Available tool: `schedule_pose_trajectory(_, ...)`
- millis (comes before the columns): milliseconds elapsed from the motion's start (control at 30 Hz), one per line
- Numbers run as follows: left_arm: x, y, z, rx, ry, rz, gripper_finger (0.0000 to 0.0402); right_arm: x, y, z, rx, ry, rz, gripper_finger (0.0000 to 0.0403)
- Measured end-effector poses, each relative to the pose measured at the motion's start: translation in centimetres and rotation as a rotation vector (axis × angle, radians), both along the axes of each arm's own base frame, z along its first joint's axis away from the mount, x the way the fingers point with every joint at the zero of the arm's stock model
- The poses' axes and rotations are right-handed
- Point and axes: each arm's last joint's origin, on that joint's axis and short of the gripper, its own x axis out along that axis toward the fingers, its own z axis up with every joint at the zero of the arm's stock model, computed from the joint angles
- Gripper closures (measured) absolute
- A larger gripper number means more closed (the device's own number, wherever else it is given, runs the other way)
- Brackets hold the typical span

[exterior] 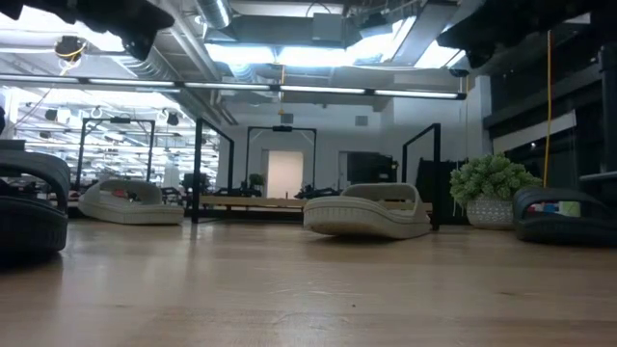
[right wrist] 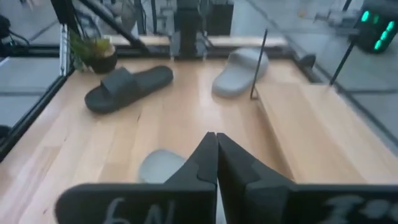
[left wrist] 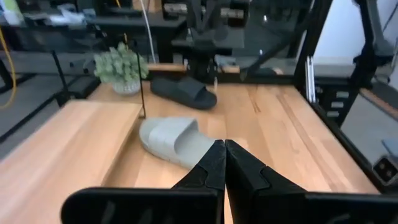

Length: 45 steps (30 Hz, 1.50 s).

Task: Pick and place slides into the shelf
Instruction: Put the right gray slide on the shelf

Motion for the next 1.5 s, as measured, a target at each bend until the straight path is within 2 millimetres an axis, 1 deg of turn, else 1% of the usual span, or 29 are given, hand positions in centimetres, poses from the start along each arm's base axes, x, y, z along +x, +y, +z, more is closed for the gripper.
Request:
schedule_pose_trajectory(100, 0.6, -0.2, -0.9, 0.005, 0.047, -0.007, 0.0401, 1.0, 0.5, 0.2, 0.002, 0.094, -0.024, 0.0399)
schedule_pose_trajectory(200, 1.0, -0.3, -1.2, 0.007, 0.058, -0.013, 0.0401, 2.0, 1.0, 0.6, 0.003, 0.196, -0.067, 0.0400)
schedule_pose_trajectory(333, 1.3, -0.4, -1.1, 0.005, 0.037, -0.018, 0.0401, 3.7, 2.4, 1.2, 0.033, 0.277, -0.083, 0.0400)
schedule_pose_trajectory(400, 1.3, -0.4, -1.0, 0.004, 0.027, -0.020, 0.0401, 4.6, 3.1, 1.3, 0.005, 0.320, -0.088, 0.0400)
schedule_pose_trajectory(500, 1.3, -0.4, -1.1, 0.004, 0.034, -0.020, 0.0401, 5.8, 4.2, 1.1, -0.026, 0.396, -0.100, 0.0401)
schedule_pose_trajectory(600, 1.3, -0.4, -1.0, -0.001, 0.034, -0.041, 0.0401, 6.9, 5.1, 0.8, -0.008, 0.435, -0.117, 0.0399)
schedule_pose_trajectory(767, 1.3, -0.6, -1.1, -0.011, 0.037, -0.099, 0.0401, 8.2, 5.7, -1.0, 0.020, 0.509, -0.156, 0.0398)
schedule_pose_trajectory(967, 1.3, -0.6, -1.1, 0.035, 0.039, -0.112, 0.0401, 9.7, 5.9, -3.4, 0.030, 0.586, -0.210, 0.0397)
schedule_pose_trajectory(1133, 1.3, -0.6, -1.2, 0.035, 0.050, -0.112, 0.0402, 10.6, 5.8, -5.1, 0.025, 0.642, -0.249, 0.0396)
schedule_pose_trajectory(1233, 1.3, -0.6, -1.2, 0.036, 0.049, -0.113, 0.0402, 10.9, 5.8, -5.7, 0.000, 0.654, -0.270, 0.0392)
schedule_pose_trajectory(1333, 1.3, -0.6, -1.2, 0.037, 0.049, -0.113, 0.0402, 11.1, 5.9, -6.3, -0.021, 0.666, -0.285, 0.0373)
schedule_pose_trajectory(1500, 1.2, -0.6, -1.2, 0.037, 0.054, -0.113, 0.0402, 11.5, 5.8, -7.1, -0.076, 0.670, -0.335, 0.0312)
